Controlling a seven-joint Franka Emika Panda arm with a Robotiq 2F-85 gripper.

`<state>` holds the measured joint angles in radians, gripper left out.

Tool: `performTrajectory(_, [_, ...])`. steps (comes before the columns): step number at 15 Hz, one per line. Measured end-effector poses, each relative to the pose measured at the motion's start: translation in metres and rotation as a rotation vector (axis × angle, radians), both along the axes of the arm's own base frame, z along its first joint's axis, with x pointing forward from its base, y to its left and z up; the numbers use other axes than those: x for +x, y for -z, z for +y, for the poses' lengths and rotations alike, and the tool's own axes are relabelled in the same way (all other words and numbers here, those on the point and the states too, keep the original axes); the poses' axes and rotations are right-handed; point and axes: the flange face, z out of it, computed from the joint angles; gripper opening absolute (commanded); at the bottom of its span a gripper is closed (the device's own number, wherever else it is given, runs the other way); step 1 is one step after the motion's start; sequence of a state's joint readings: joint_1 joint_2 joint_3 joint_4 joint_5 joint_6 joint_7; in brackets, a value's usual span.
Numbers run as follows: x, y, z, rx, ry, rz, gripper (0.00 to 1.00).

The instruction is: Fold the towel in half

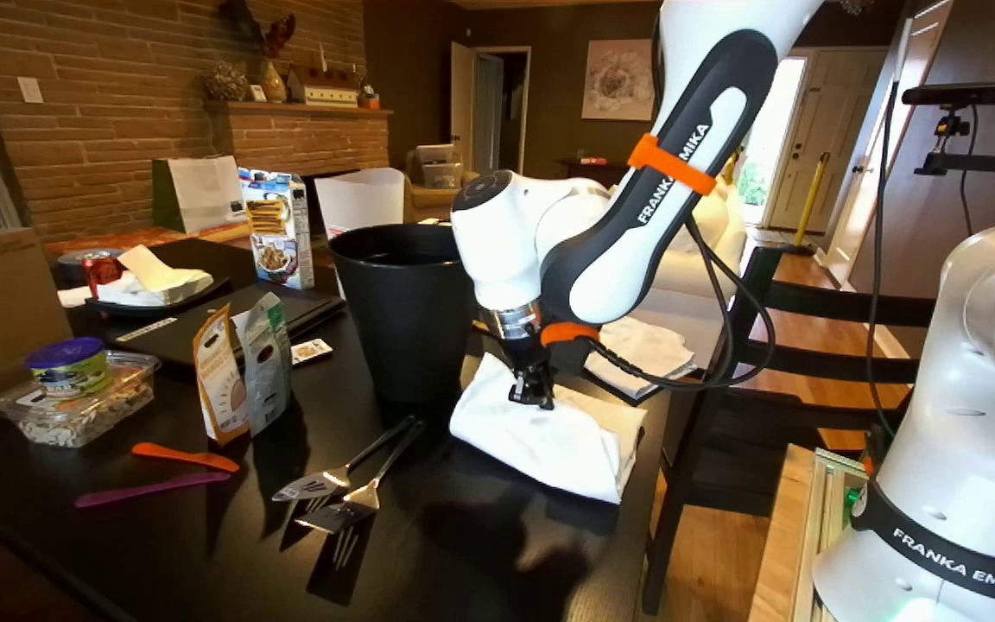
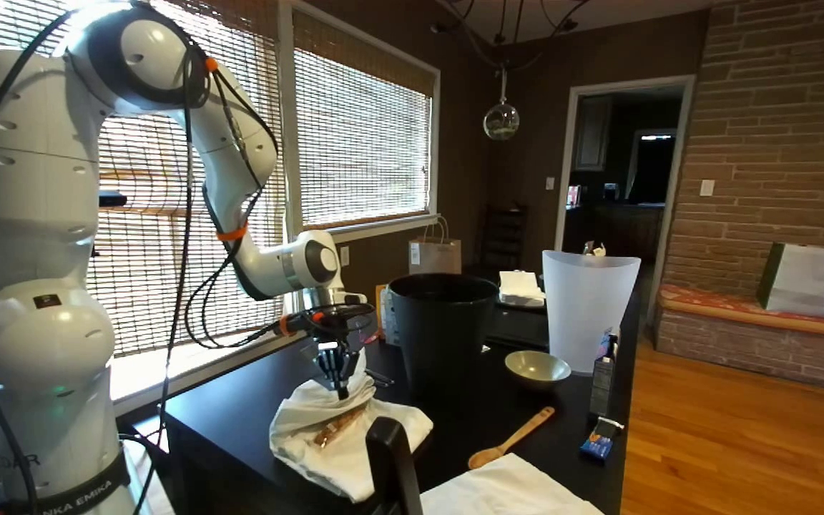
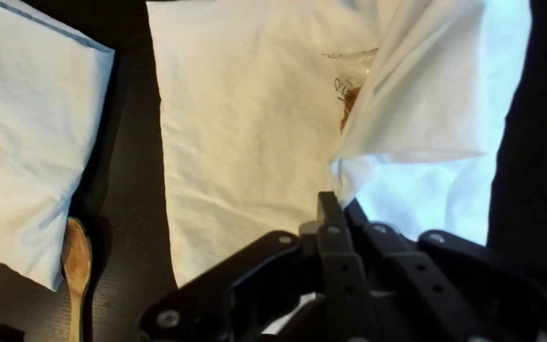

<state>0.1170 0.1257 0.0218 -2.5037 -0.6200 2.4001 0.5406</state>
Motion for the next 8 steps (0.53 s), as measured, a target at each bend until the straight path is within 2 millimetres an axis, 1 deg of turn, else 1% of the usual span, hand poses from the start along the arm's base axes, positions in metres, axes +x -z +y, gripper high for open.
performTrajectory(1, [0.000, 0.002, -0.002, -0.002, 0.001, 0.005, 0.05])
performTrajectory(2, [0.001, 0.004, -0.003, -0.003, 0.002, 0.009, 0.21])
performTrajectory(3, [0.001, 0.006, -0.004, -0.004, 0.002, 0.014, 0.31])
performTrajectory(5, [0.001, 0.011, -0.005, -0.005, 0.001, 0.024, 0.42])
performTrajectory(8, [0.003, 0.014, -0.009, -0.008, -0.001, 0.033, 0.64])
